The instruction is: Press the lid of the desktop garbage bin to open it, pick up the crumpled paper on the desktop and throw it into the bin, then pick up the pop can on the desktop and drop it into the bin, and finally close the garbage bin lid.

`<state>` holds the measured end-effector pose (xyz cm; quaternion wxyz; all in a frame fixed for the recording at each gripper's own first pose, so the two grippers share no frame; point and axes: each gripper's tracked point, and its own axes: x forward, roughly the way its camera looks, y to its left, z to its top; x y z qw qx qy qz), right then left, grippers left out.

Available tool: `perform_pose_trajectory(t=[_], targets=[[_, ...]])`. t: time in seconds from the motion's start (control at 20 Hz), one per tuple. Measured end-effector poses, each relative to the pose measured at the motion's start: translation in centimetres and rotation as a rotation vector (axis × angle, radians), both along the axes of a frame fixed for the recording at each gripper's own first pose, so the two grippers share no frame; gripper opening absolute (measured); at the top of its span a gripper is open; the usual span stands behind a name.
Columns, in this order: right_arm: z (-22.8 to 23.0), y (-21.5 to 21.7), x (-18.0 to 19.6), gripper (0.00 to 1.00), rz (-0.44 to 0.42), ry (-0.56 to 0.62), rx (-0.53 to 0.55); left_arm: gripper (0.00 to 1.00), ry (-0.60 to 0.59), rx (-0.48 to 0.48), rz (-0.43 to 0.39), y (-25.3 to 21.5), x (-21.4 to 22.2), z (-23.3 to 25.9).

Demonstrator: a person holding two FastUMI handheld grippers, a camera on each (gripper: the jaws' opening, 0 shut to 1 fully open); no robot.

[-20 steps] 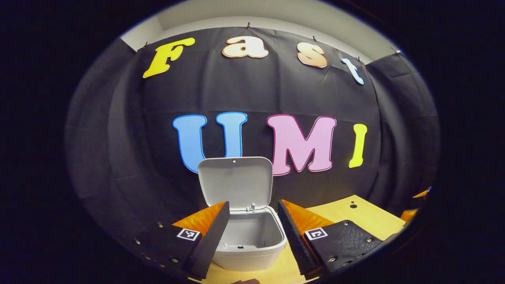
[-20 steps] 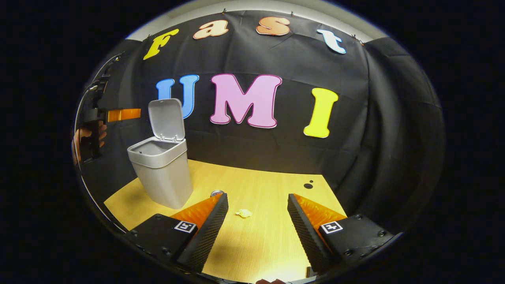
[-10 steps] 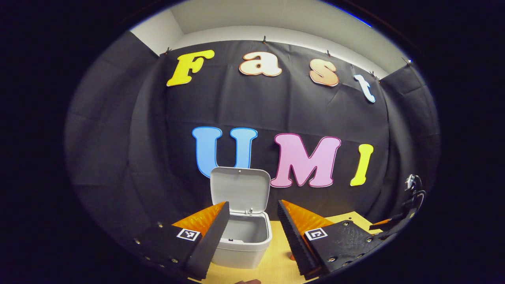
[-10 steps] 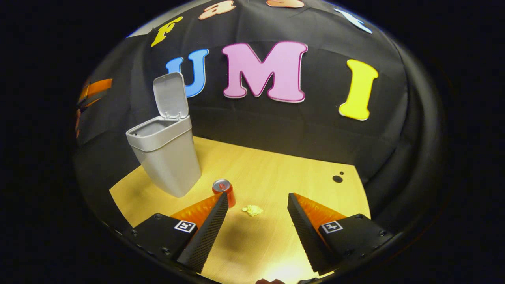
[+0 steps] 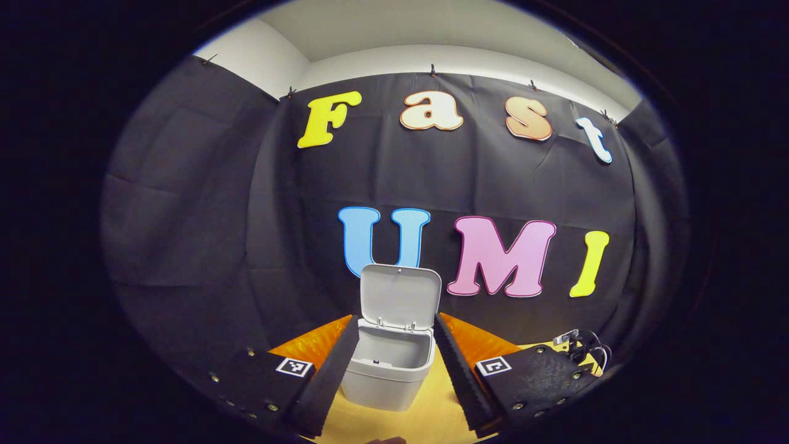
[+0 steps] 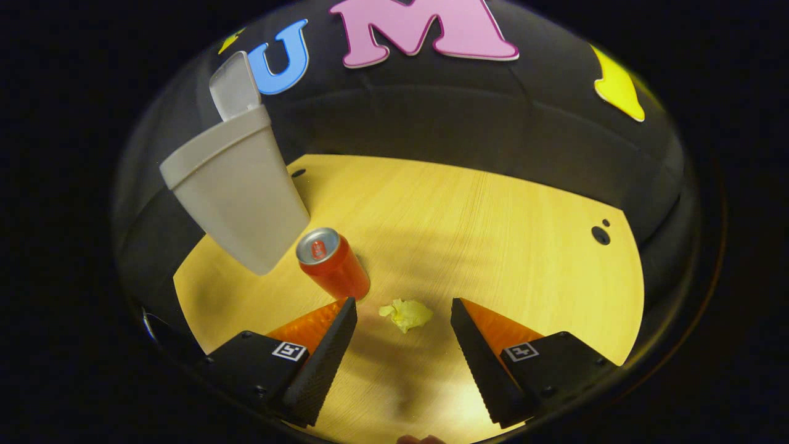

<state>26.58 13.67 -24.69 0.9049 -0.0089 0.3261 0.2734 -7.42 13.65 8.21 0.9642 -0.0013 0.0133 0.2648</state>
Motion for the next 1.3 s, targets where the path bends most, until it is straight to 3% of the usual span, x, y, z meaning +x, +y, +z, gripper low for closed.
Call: perform_pose_trajectory(t=[0.4,0.6,0.85,0.95,1.0,1.1,1.3], targets=[[-7.1,2.1,2.1,1.00,-0.066,0.140,-0.084,0.82,0.031,-0.005,0.027,2.2,-1.9,-0.5],[-7.7,2.3,2.8,1.00,-0.110,0.150,-0.087,0.81,0.032,0.030,0.022,4.1,-2.5,0.1],[-7.8,1.6,3.0,0.98,-0.142,0.140,-0.135,0.82,0.045,-0.004,0.020,5.6,-3.0,-1.1],[-7.9,1.1,2.9,0.74,-0.151,0.134,-0.145,0.82,0.047,-0.006,0.020,6.1,-3.3,-1.2],[-7.9,1.0,2.9,0.54,-0.154,0.139,-0.140,0.82,0.053,-0.007,0.021,6.4,-3.4,-1.4],[-8.0,0.7,2.7,0.41,-0.160,0.145,-0.140,0.82,0.060,-0.009,0.021,6.8,-3.8,-1.5],[-4.8,-0.1,2.4,0.36,-0.174,0.083,-0.099,0.82,0.058,-0.001,0.012,7.3,-4.5,-1.6]])
